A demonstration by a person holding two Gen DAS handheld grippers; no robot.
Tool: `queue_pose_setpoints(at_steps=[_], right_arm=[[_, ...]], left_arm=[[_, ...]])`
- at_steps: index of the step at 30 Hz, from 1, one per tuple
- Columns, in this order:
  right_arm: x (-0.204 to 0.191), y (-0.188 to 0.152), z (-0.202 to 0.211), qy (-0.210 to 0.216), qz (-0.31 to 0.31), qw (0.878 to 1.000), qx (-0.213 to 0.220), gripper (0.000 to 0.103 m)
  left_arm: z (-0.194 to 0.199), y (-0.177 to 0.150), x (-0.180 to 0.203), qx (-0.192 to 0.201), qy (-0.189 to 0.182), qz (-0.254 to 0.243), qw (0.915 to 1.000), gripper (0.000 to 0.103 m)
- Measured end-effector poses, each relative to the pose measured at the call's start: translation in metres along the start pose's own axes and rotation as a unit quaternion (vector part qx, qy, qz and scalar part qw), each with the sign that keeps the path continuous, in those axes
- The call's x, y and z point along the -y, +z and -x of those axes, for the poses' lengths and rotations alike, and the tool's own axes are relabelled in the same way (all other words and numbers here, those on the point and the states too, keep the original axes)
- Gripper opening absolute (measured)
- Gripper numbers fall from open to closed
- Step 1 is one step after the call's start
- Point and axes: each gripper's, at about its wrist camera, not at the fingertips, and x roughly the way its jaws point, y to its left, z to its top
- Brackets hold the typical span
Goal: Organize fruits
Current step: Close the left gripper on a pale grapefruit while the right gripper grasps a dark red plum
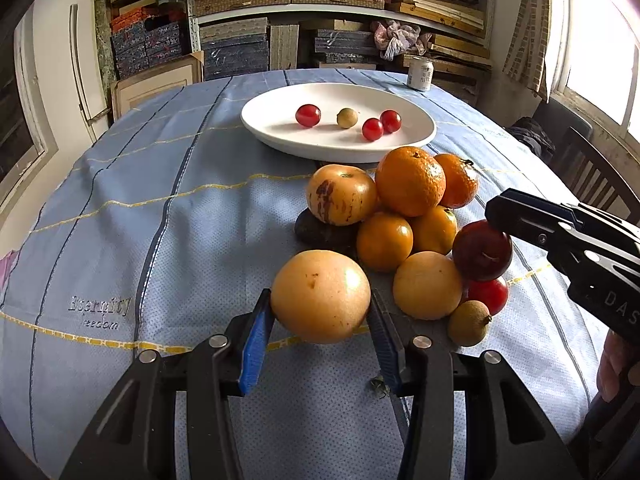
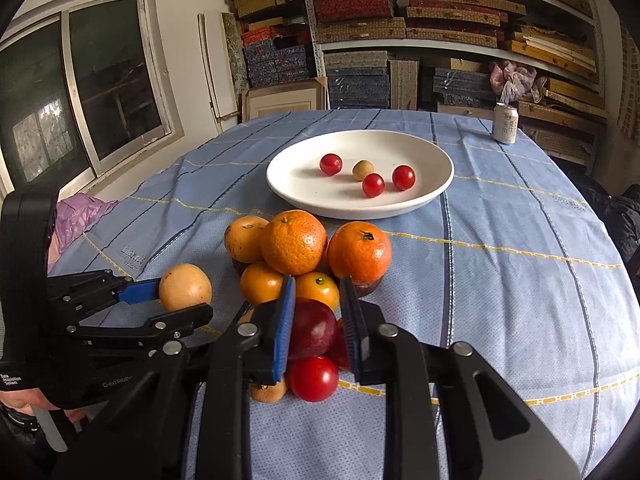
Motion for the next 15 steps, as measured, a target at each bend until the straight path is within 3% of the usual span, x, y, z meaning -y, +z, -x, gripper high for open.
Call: queue_pose_setpoints(at_steps=[3,6,11,13,15], right_arm=[[-0.001,-0.002,0.0,0.005,0.002,1.0,-0.006,0.025],[-0.001,-0.006,0.0,0.012,-0.001,1.0,-0.014,0.063],[-0.008,-0.011,-0.005,0.014,0.015,1.0,-0.022,0.061],[-0.01,-0.011,-0.011,0.013,0.018,0.999,-0.032,0.047],[-0.011,-0.011,-0.015,0.003,0.022,0.999,-0.035,0.04]], left_arm=[[-0.004,0.0,0.001,-0.006,-0.001,-0.001,1.0,0.047],[-0.005,-0.001,0.002,-0.009,-0.005,-0.002,0.9999,0.047],[-0.006,-0.002,0.0,-0.011,-0.003,0.002,0.9999,0.047],[-0.006,-0.002,0.0,-0.009,-0.002,0.002,1.0,0.047],[-0.006,-0.002,0.0,-0.009,-0.002,0.001,1.0,0.047]])
